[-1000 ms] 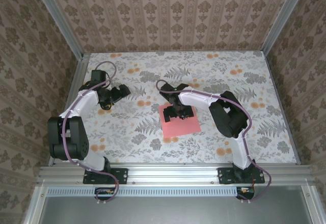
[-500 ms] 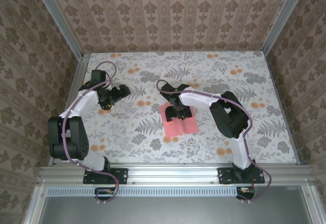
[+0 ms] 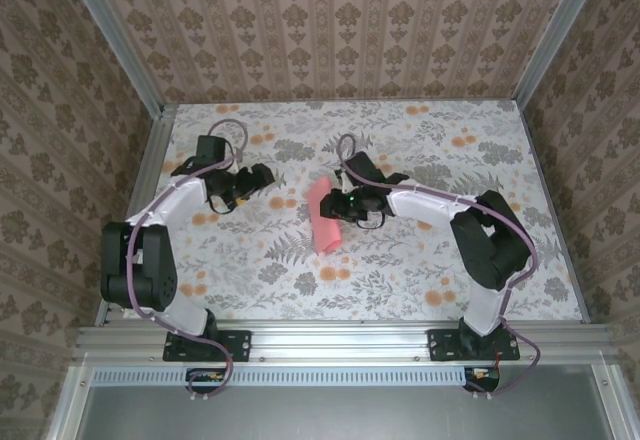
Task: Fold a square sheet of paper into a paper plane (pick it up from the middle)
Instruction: Fold the square sheet of paper in half at the center of the table.
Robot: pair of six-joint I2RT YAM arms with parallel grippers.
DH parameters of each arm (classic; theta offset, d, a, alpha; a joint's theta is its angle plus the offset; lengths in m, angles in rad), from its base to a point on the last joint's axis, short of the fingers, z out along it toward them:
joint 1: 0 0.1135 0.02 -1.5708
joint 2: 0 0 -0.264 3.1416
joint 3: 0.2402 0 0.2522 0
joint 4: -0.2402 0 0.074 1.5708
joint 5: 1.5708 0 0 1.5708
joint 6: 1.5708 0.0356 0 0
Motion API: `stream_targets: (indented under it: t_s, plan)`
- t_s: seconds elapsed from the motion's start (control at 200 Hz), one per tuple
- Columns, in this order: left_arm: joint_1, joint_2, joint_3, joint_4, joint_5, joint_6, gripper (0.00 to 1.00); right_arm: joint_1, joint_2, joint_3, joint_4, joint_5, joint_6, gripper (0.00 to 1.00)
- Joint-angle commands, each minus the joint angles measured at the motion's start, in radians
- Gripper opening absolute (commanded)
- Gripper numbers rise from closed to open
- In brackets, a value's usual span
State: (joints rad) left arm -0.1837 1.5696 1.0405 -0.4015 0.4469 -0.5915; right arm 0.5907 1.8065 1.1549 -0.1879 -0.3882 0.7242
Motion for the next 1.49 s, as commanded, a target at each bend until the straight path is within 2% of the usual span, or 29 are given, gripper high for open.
stream_targets:
  t_s: [0.0,0.255,0.55,0.585,0.81,0.98,1.28,1.49]
  plan:
    - [-0.056,0.029,-0.017,0.085,0.063,-0.051,0.84,-0.045,-0.017,-0.083,0.267,-0.178,0.135,0.35]
    - [-0.176,0.105,-0.006,0.2,0.104,-0.115,0.71,-0.092,-0.008,-0.181,0.313,-0.178,0.134,0.36]
    - [-0.268,0.224,0.037,0.285,0.128,-0.16,0.46,-0.107,0.028,-0.214,0.261,-0.134,0.083,0.35]
    - [-0.302,0.238,0.047,0.285,0.129,-0.159,0.44,-0.108,0.03,-0.214,0.256,-0.128,0.08,0.35]
    - [-0.337,0.325,0.097,0.28,0.14,-0.158,0.29,-0.112,0.054,-0.219,0.237,-0.107,0.079,0.31]
    - [-0.339,0.386,0.167,0.185,0.144,-0.131,0.24,-0.112,0.066,-0.217,0.228,-0.096,0.087,0.32]
    - [-0.338,0.447,0.203,0.122,0.121,-0.11,0.16,-0.112,0.066,-0.194,0.178,-0.083,0.082,0.32]
    - [-0.339,0.473,0.227,0.074,0.092,-0.084,0.13,-0.112,0.042,-0.167,0.102,-0.074,0.076,0.39]
